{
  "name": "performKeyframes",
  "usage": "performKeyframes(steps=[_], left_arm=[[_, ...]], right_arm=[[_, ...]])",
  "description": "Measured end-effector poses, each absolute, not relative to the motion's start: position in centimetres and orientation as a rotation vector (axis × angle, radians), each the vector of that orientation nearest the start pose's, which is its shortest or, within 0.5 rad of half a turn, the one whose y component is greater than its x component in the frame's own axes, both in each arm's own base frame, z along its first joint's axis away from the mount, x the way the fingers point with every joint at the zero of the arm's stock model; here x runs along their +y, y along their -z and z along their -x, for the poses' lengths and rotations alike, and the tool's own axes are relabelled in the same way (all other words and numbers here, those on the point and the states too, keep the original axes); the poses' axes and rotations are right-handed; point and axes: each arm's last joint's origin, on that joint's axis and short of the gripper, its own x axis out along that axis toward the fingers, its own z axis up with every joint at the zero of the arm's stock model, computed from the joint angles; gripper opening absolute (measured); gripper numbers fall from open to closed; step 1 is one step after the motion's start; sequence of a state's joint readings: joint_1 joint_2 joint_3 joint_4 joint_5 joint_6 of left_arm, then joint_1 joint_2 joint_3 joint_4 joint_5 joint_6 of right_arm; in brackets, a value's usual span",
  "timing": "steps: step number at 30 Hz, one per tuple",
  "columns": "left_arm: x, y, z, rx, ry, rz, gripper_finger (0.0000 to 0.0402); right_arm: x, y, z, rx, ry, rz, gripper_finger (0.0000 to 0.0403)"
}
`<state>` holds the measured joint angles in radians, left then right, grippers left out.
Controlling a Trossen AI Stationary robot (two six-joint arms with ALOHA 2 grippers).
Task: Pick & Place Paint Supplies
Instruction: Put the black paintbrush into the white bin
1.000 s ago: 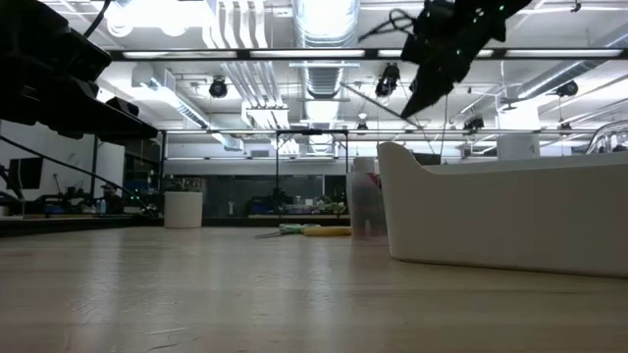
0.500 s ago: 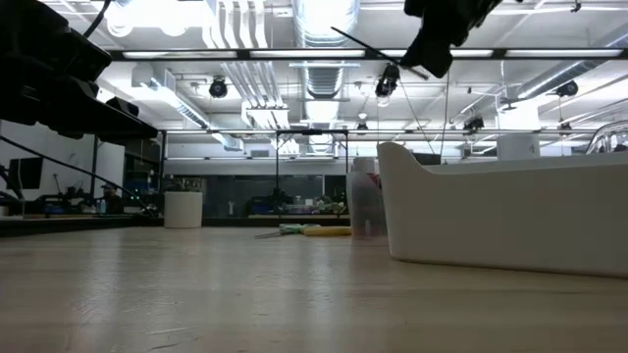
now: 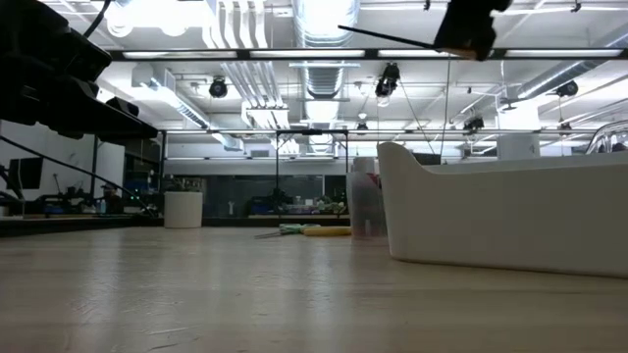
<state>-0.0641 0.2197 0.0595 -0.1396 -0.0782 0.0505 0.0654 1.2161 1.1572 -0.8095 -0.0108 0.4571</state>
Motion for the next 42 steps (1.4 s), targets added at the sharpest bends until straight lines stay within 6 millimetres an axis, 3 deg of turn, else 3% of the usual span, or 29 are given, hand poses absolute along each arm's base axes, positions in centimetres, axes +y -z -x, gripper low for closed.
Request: performKeyframes(steps=[8, 27, 35, 42], left_arm=[[-0.5, -15.3, -10.6, 0.299, -0.007, -0.071, 0.0187], [-0.5, -15.3, -10.6, 0.299, -0.006, -0.071, 0.0187], [-0.5, -15.3, -10.6, 0.299, -0.006, -0.071, 0.0187], [-0.5, -15.3, -10.6, 0.299, -0.006, -0.071, 0.0187]], right_arm=[[5.9, -30.9, -23.7, 0.966, 0.172, -0.462, 0.0011], [12.2, -25.7, -24.3, 1.281, 0.348, -0.684, 0.0011], [14.2, -24.0, -24.5, 1.340, 0.406, -0.703, 0.0011], [14.8, -21.9, -25.2, 1.389, 0.450, -0.655, 0.0011]])
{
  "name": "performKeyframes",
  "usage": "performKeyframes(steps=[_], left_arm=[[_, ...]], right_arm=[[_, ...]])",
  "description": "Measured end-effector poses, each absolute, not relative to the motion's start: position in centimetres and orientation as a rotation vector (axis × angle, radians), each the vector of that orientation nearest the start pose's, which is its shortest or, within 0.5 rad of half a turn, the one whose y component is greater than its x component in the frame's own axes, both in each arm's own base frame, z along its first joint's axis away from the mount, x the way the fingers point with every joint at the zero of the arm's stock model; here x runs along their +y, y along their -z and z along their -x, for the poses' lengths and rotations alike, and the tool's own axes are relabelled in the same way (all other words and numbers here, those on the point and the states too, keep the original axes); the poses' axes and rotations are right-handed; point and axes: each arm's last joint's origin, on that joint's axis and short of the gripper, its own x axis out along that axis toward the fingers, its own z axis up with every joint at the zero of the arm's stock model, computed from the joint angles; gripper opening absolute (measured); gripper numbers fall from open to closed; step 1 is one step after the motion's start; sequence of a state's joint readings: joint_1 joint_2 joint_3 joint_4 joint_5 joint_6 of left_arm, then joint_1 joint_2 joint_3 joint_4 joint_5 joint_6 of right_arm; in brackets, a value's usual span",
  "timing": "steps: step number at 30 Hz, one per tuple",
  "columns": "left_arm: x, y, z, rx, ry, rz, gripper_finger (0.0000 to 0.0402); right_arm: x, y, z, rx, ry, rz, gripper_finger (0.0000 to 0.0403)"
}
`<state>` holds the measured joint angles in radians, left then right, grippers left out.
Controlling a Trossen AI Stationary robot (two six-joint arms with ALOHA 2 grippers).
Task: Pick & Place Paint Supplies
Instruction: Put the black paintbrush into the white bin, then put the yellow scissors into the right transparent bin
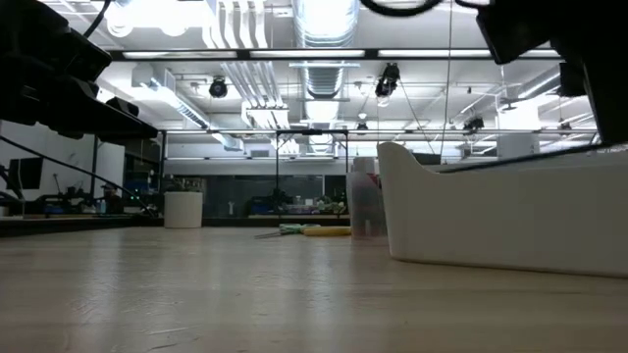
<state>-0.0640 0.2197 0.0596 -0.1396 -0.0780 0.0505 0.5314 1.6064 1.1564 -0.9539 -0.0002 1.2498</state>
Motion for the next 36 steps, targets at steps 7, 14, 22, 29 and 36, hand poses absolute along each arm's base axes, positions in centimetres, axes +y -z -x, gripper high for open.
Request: performKeyframes(steps=[7, 14, 22, 29, 36], left_arm=[[-0.5, -15.3, -10.6, 0.299, -0.006, -0.071, 0.0187], [-0.5, -15.3, -10.6, 0.299, -0.006, -0.071, 0.0187], [-0.5, -15.3, -10.6, 0.299, -0.007, -0.071, 0.0187], [-0.5, -15.3, -10.6, 0.299, -0.006, -0.072, 0.0187], [-0.5, -15.3, -10.6, 0.299, -0.007, -0.071, 0.0187]], right_arm=[[15.1, -20.1, -25.8, 1.428, 0.481, -0.600, 0.0011], [15.2, -19.6, -26.1, 1.405, 0.481, -0.563, 0.0011], [15.2, -19.5, -26.3, 1.366, 0.495, -0.538, 0.0011], [15.1, -19.2, -26.2, 1.360, 0.509, -0.560, 0.0017], [15.2, -18.5, -26.2, 1.343, 0.489, -0.582, 0.0090]])
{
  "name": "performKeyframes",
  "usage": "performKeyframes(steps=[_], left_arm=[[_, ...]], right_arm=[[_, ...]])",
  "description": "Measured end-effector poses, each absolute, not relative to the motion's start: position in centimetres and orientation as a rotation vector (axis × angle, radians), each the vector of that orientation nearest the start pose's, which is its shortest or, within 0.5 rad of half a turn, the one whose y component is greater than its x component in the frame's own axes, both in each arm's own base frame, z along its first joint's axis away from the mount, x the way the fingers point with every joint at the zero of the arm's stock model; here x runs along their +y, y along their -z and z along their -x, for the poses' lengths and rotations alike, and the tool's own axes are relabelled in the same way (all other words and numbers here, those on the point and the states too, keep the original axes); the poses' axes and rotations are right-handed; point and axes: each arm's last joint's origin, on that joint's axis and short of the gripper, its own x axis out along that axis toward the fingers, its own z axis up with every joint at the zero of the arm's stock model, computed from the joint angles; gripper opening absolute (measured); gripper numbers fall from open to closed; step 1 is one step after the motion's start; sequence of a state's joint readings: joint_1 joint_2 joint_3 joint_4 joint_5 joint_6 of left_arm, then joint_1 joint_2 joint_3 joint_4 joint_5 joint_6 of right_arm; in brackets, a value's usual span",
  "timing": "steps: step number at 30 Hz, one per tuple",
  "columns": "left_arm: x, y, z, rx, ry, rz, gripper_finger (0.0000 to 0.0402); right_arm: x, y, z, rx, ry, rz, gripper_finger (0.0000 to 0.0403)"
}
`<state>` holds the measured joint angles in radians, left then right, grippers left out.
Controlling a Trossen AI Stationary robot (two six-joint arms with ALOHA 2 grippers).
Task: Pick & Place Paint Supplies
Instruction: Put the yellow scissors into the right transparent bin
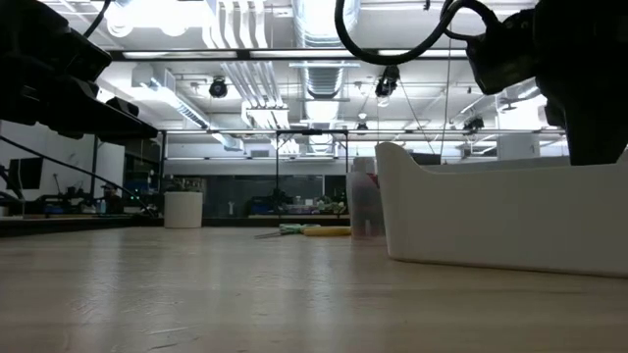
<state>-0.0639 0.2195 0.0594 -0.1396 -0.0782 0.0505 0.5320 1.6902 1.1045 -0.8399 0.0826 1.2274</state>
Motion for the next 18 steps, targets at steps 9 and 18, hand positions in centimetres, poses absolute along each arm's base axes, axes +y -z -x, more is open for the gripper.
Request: performKeyframes(steps=[9, 18], left_arm=[[-0.45, -15.26, -10.60, 0.300, -0.007, -0.071, 0.0187], [-0.45, -15.26, -10.60, 0.299, -0.006, -0.071, 0.0187]], right_arm=[[15.12, -18.42, -26.16, 1.344, 0.487, -0.579, 0.0150], [15.04, -18.80, -26.02, 1.338, 0.477, -0.582, 0.0151]])
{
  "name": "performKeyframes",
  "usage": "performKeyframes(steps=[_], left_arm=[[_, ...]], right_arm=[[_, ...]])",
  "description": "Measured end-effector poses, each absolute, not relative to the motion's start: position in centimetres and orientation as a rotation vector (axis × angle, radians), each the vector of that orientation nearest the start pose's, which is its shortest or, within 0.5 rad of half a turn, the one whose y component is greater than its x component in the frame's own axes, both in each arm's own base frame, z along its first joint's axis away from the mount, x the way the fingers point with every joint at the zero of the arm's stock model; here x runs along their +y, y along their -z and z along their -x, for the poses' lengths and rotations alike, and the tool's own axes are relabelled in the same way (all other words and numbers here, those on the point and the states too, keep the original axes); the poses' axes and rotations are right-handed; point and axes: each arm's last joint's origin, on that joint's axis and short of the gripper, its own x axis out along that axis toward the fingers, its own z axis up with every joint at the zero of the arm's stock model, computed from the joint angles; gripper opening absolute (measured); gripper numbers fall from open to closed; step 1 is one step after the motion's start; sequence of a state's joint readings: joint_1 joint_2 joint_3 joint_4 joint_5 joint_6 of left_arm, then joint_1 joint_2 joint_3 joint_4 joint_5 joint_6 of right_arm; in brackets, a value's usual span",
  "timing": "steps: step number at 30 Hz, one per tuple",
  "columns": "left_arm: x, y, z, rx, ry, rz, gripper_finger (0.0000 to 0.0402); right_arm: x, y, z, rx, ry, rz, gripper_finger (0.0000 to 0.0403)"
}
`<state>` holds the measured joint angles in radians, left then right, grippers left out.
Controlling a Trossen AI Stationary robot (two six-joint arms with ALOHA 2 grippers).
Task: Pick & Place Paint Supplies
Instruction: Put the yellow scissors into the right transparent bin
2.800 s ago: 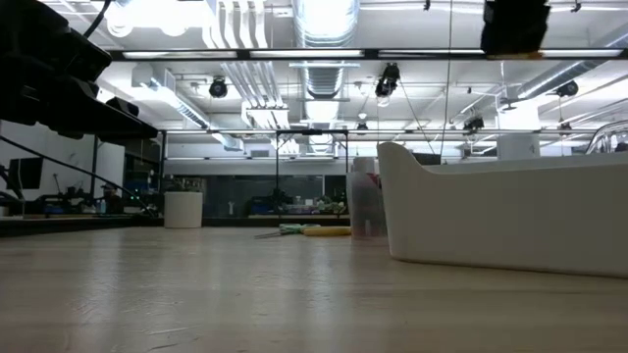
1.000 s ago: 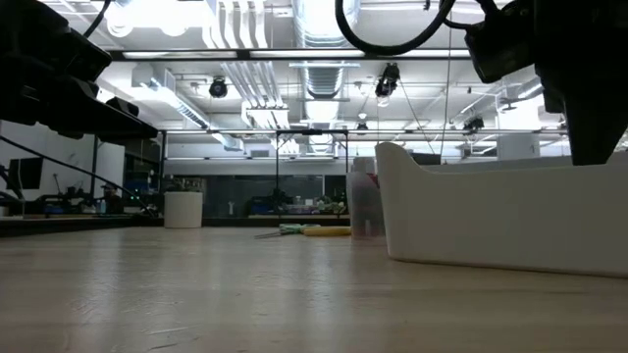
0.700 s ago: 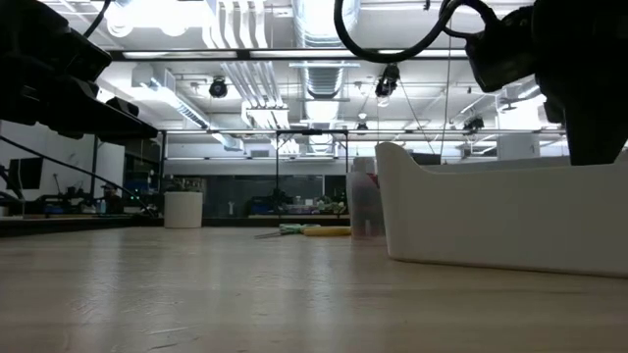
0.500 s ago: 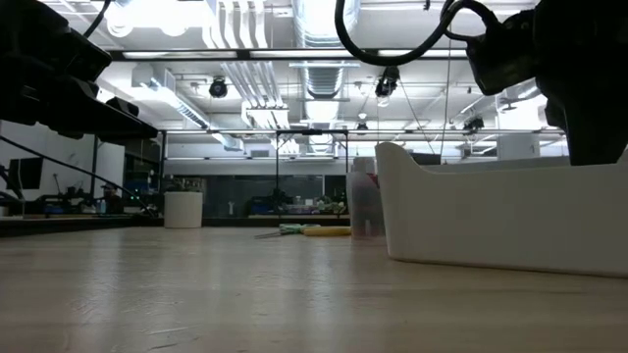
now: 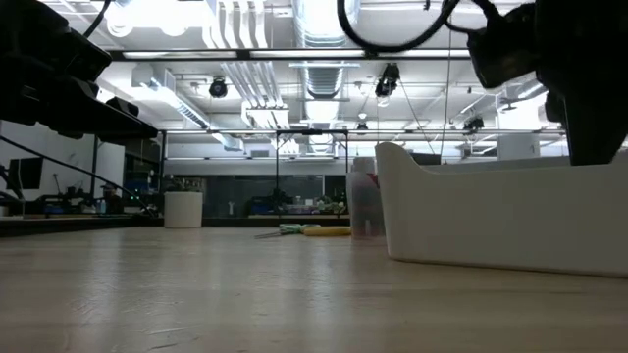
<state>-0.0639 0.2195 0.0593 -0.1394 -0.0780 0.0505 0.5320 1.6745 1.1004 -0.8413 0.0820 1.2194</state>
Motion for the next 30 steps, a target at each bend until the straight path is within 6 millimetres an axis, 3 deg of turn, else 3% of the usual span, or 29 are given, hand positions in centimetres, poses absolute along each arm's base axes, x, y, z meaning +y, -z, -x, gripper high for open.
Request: performKeyframes(steps=[11, 22, 30], left_arm=[[-0.5, -15.3, -10.6, 0.300, -0.006, -0.071, 0.0187], [-0.5, -15.3, -10.6, 0.299, -0.007, -0.071, 0.0187], [-0.5, -15.3, -10.6, 0.299, -0.007, -0.071, 0.0187]], right_arm=[[13.6, -23.4, -24.6, 1.123, 0.422, -0.505, 0.0151], [11.5, -27.7, -23.2, 0.905, 0.312, -0.159, 0.0151], [8.2, -28.6, -24.1, 0.914, 0.250, 0.091, 0.0151]])
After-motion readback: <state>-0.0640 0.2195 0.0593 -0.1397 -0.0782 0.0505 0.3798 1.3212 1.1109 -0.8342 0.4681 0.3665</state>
